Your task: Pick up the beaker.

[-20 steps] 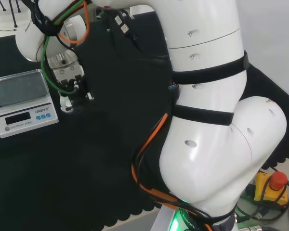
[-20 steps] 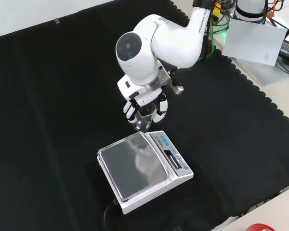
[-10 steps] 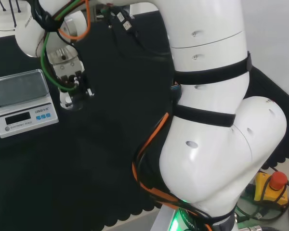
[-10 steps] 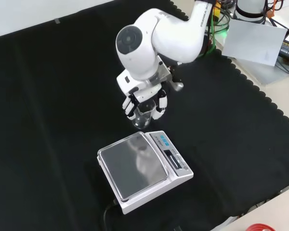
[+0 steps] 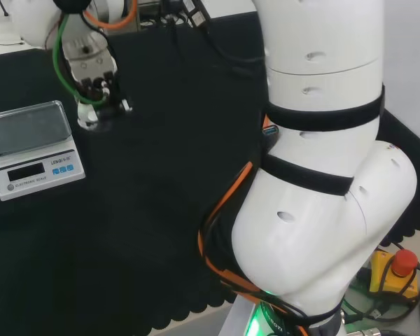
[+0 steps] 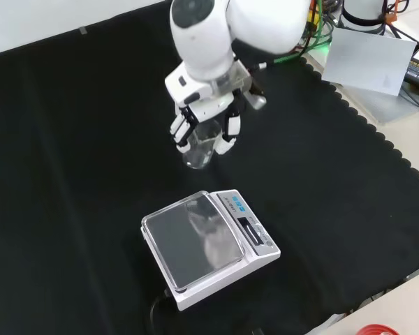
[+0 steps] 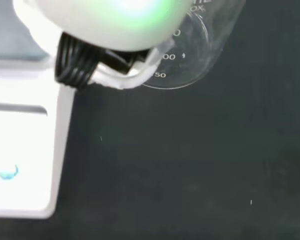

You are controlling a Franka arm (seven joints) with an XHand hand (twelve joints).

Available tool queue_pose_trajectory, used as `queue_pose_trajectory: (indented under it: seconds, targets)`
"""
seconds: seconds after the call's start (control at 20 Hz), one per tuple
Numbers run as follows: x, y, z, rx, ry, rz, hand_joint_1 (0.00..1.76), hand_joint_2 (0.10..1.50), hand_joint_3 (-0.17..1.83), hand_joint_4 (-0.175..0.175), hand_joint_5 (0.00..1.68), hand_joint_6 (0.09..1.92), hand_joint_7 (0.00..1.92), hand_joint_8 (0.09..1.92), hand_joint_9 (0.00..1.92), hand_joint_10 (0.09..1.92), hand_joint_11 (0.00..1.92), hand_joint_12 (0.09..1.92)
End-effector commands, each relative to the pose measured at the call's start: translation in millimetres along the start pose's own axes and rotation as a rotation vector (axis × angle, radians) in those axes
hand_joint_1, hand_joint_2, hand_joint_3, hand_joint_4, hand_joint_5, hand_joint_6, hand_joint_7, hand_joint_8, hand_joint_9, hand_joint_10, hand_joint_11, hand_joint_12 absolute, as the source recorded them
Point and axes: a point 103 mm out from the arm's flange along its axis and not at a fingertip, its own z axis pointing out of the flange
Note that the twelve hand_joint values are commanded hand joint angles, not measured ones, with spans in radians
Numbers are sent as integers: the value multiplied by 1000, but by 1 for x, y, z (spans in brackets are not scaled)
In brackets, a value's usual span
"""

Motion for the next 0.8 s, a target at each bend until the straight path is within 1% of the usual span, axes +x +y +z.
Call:
queue_pose_trajectory:
  seconds: [0.05,0.25,0.45,0.55,0.6,0.65,0.8]
  targets:
    - [33,4,-43,-49,-10,-63,1172,645,736,-67,1186,855,886,1207,1242,660,1297,855]
    - [71,18,-53,-57,-22,-125,1173,643,738,-68,1188,853,889,1205,1244,659,1298,854]
    - [102,34,-53,-53,-37,-168,1173,642,739,-69,1189,851,894,1202,1247,658,1296,851]
    - [128,50,-55,-32,-73,-202,1173,641,740,-69,1190,850,896,1201,1249,658,1295,850]
    - [134,55,-55,-27,-86,-211,1173,641,740,-69,1190,850,897,1200,1249,658,1294,850]
    - [143,60,-55,-21,-95,-219,1173,641,740,-70,1190,850,898,1200,1249,657,1293,850]
    - [163,67,-44,-13,-93,-243,1174,639,741,-71,1192,847,902,1193,1251,654,1292,848]
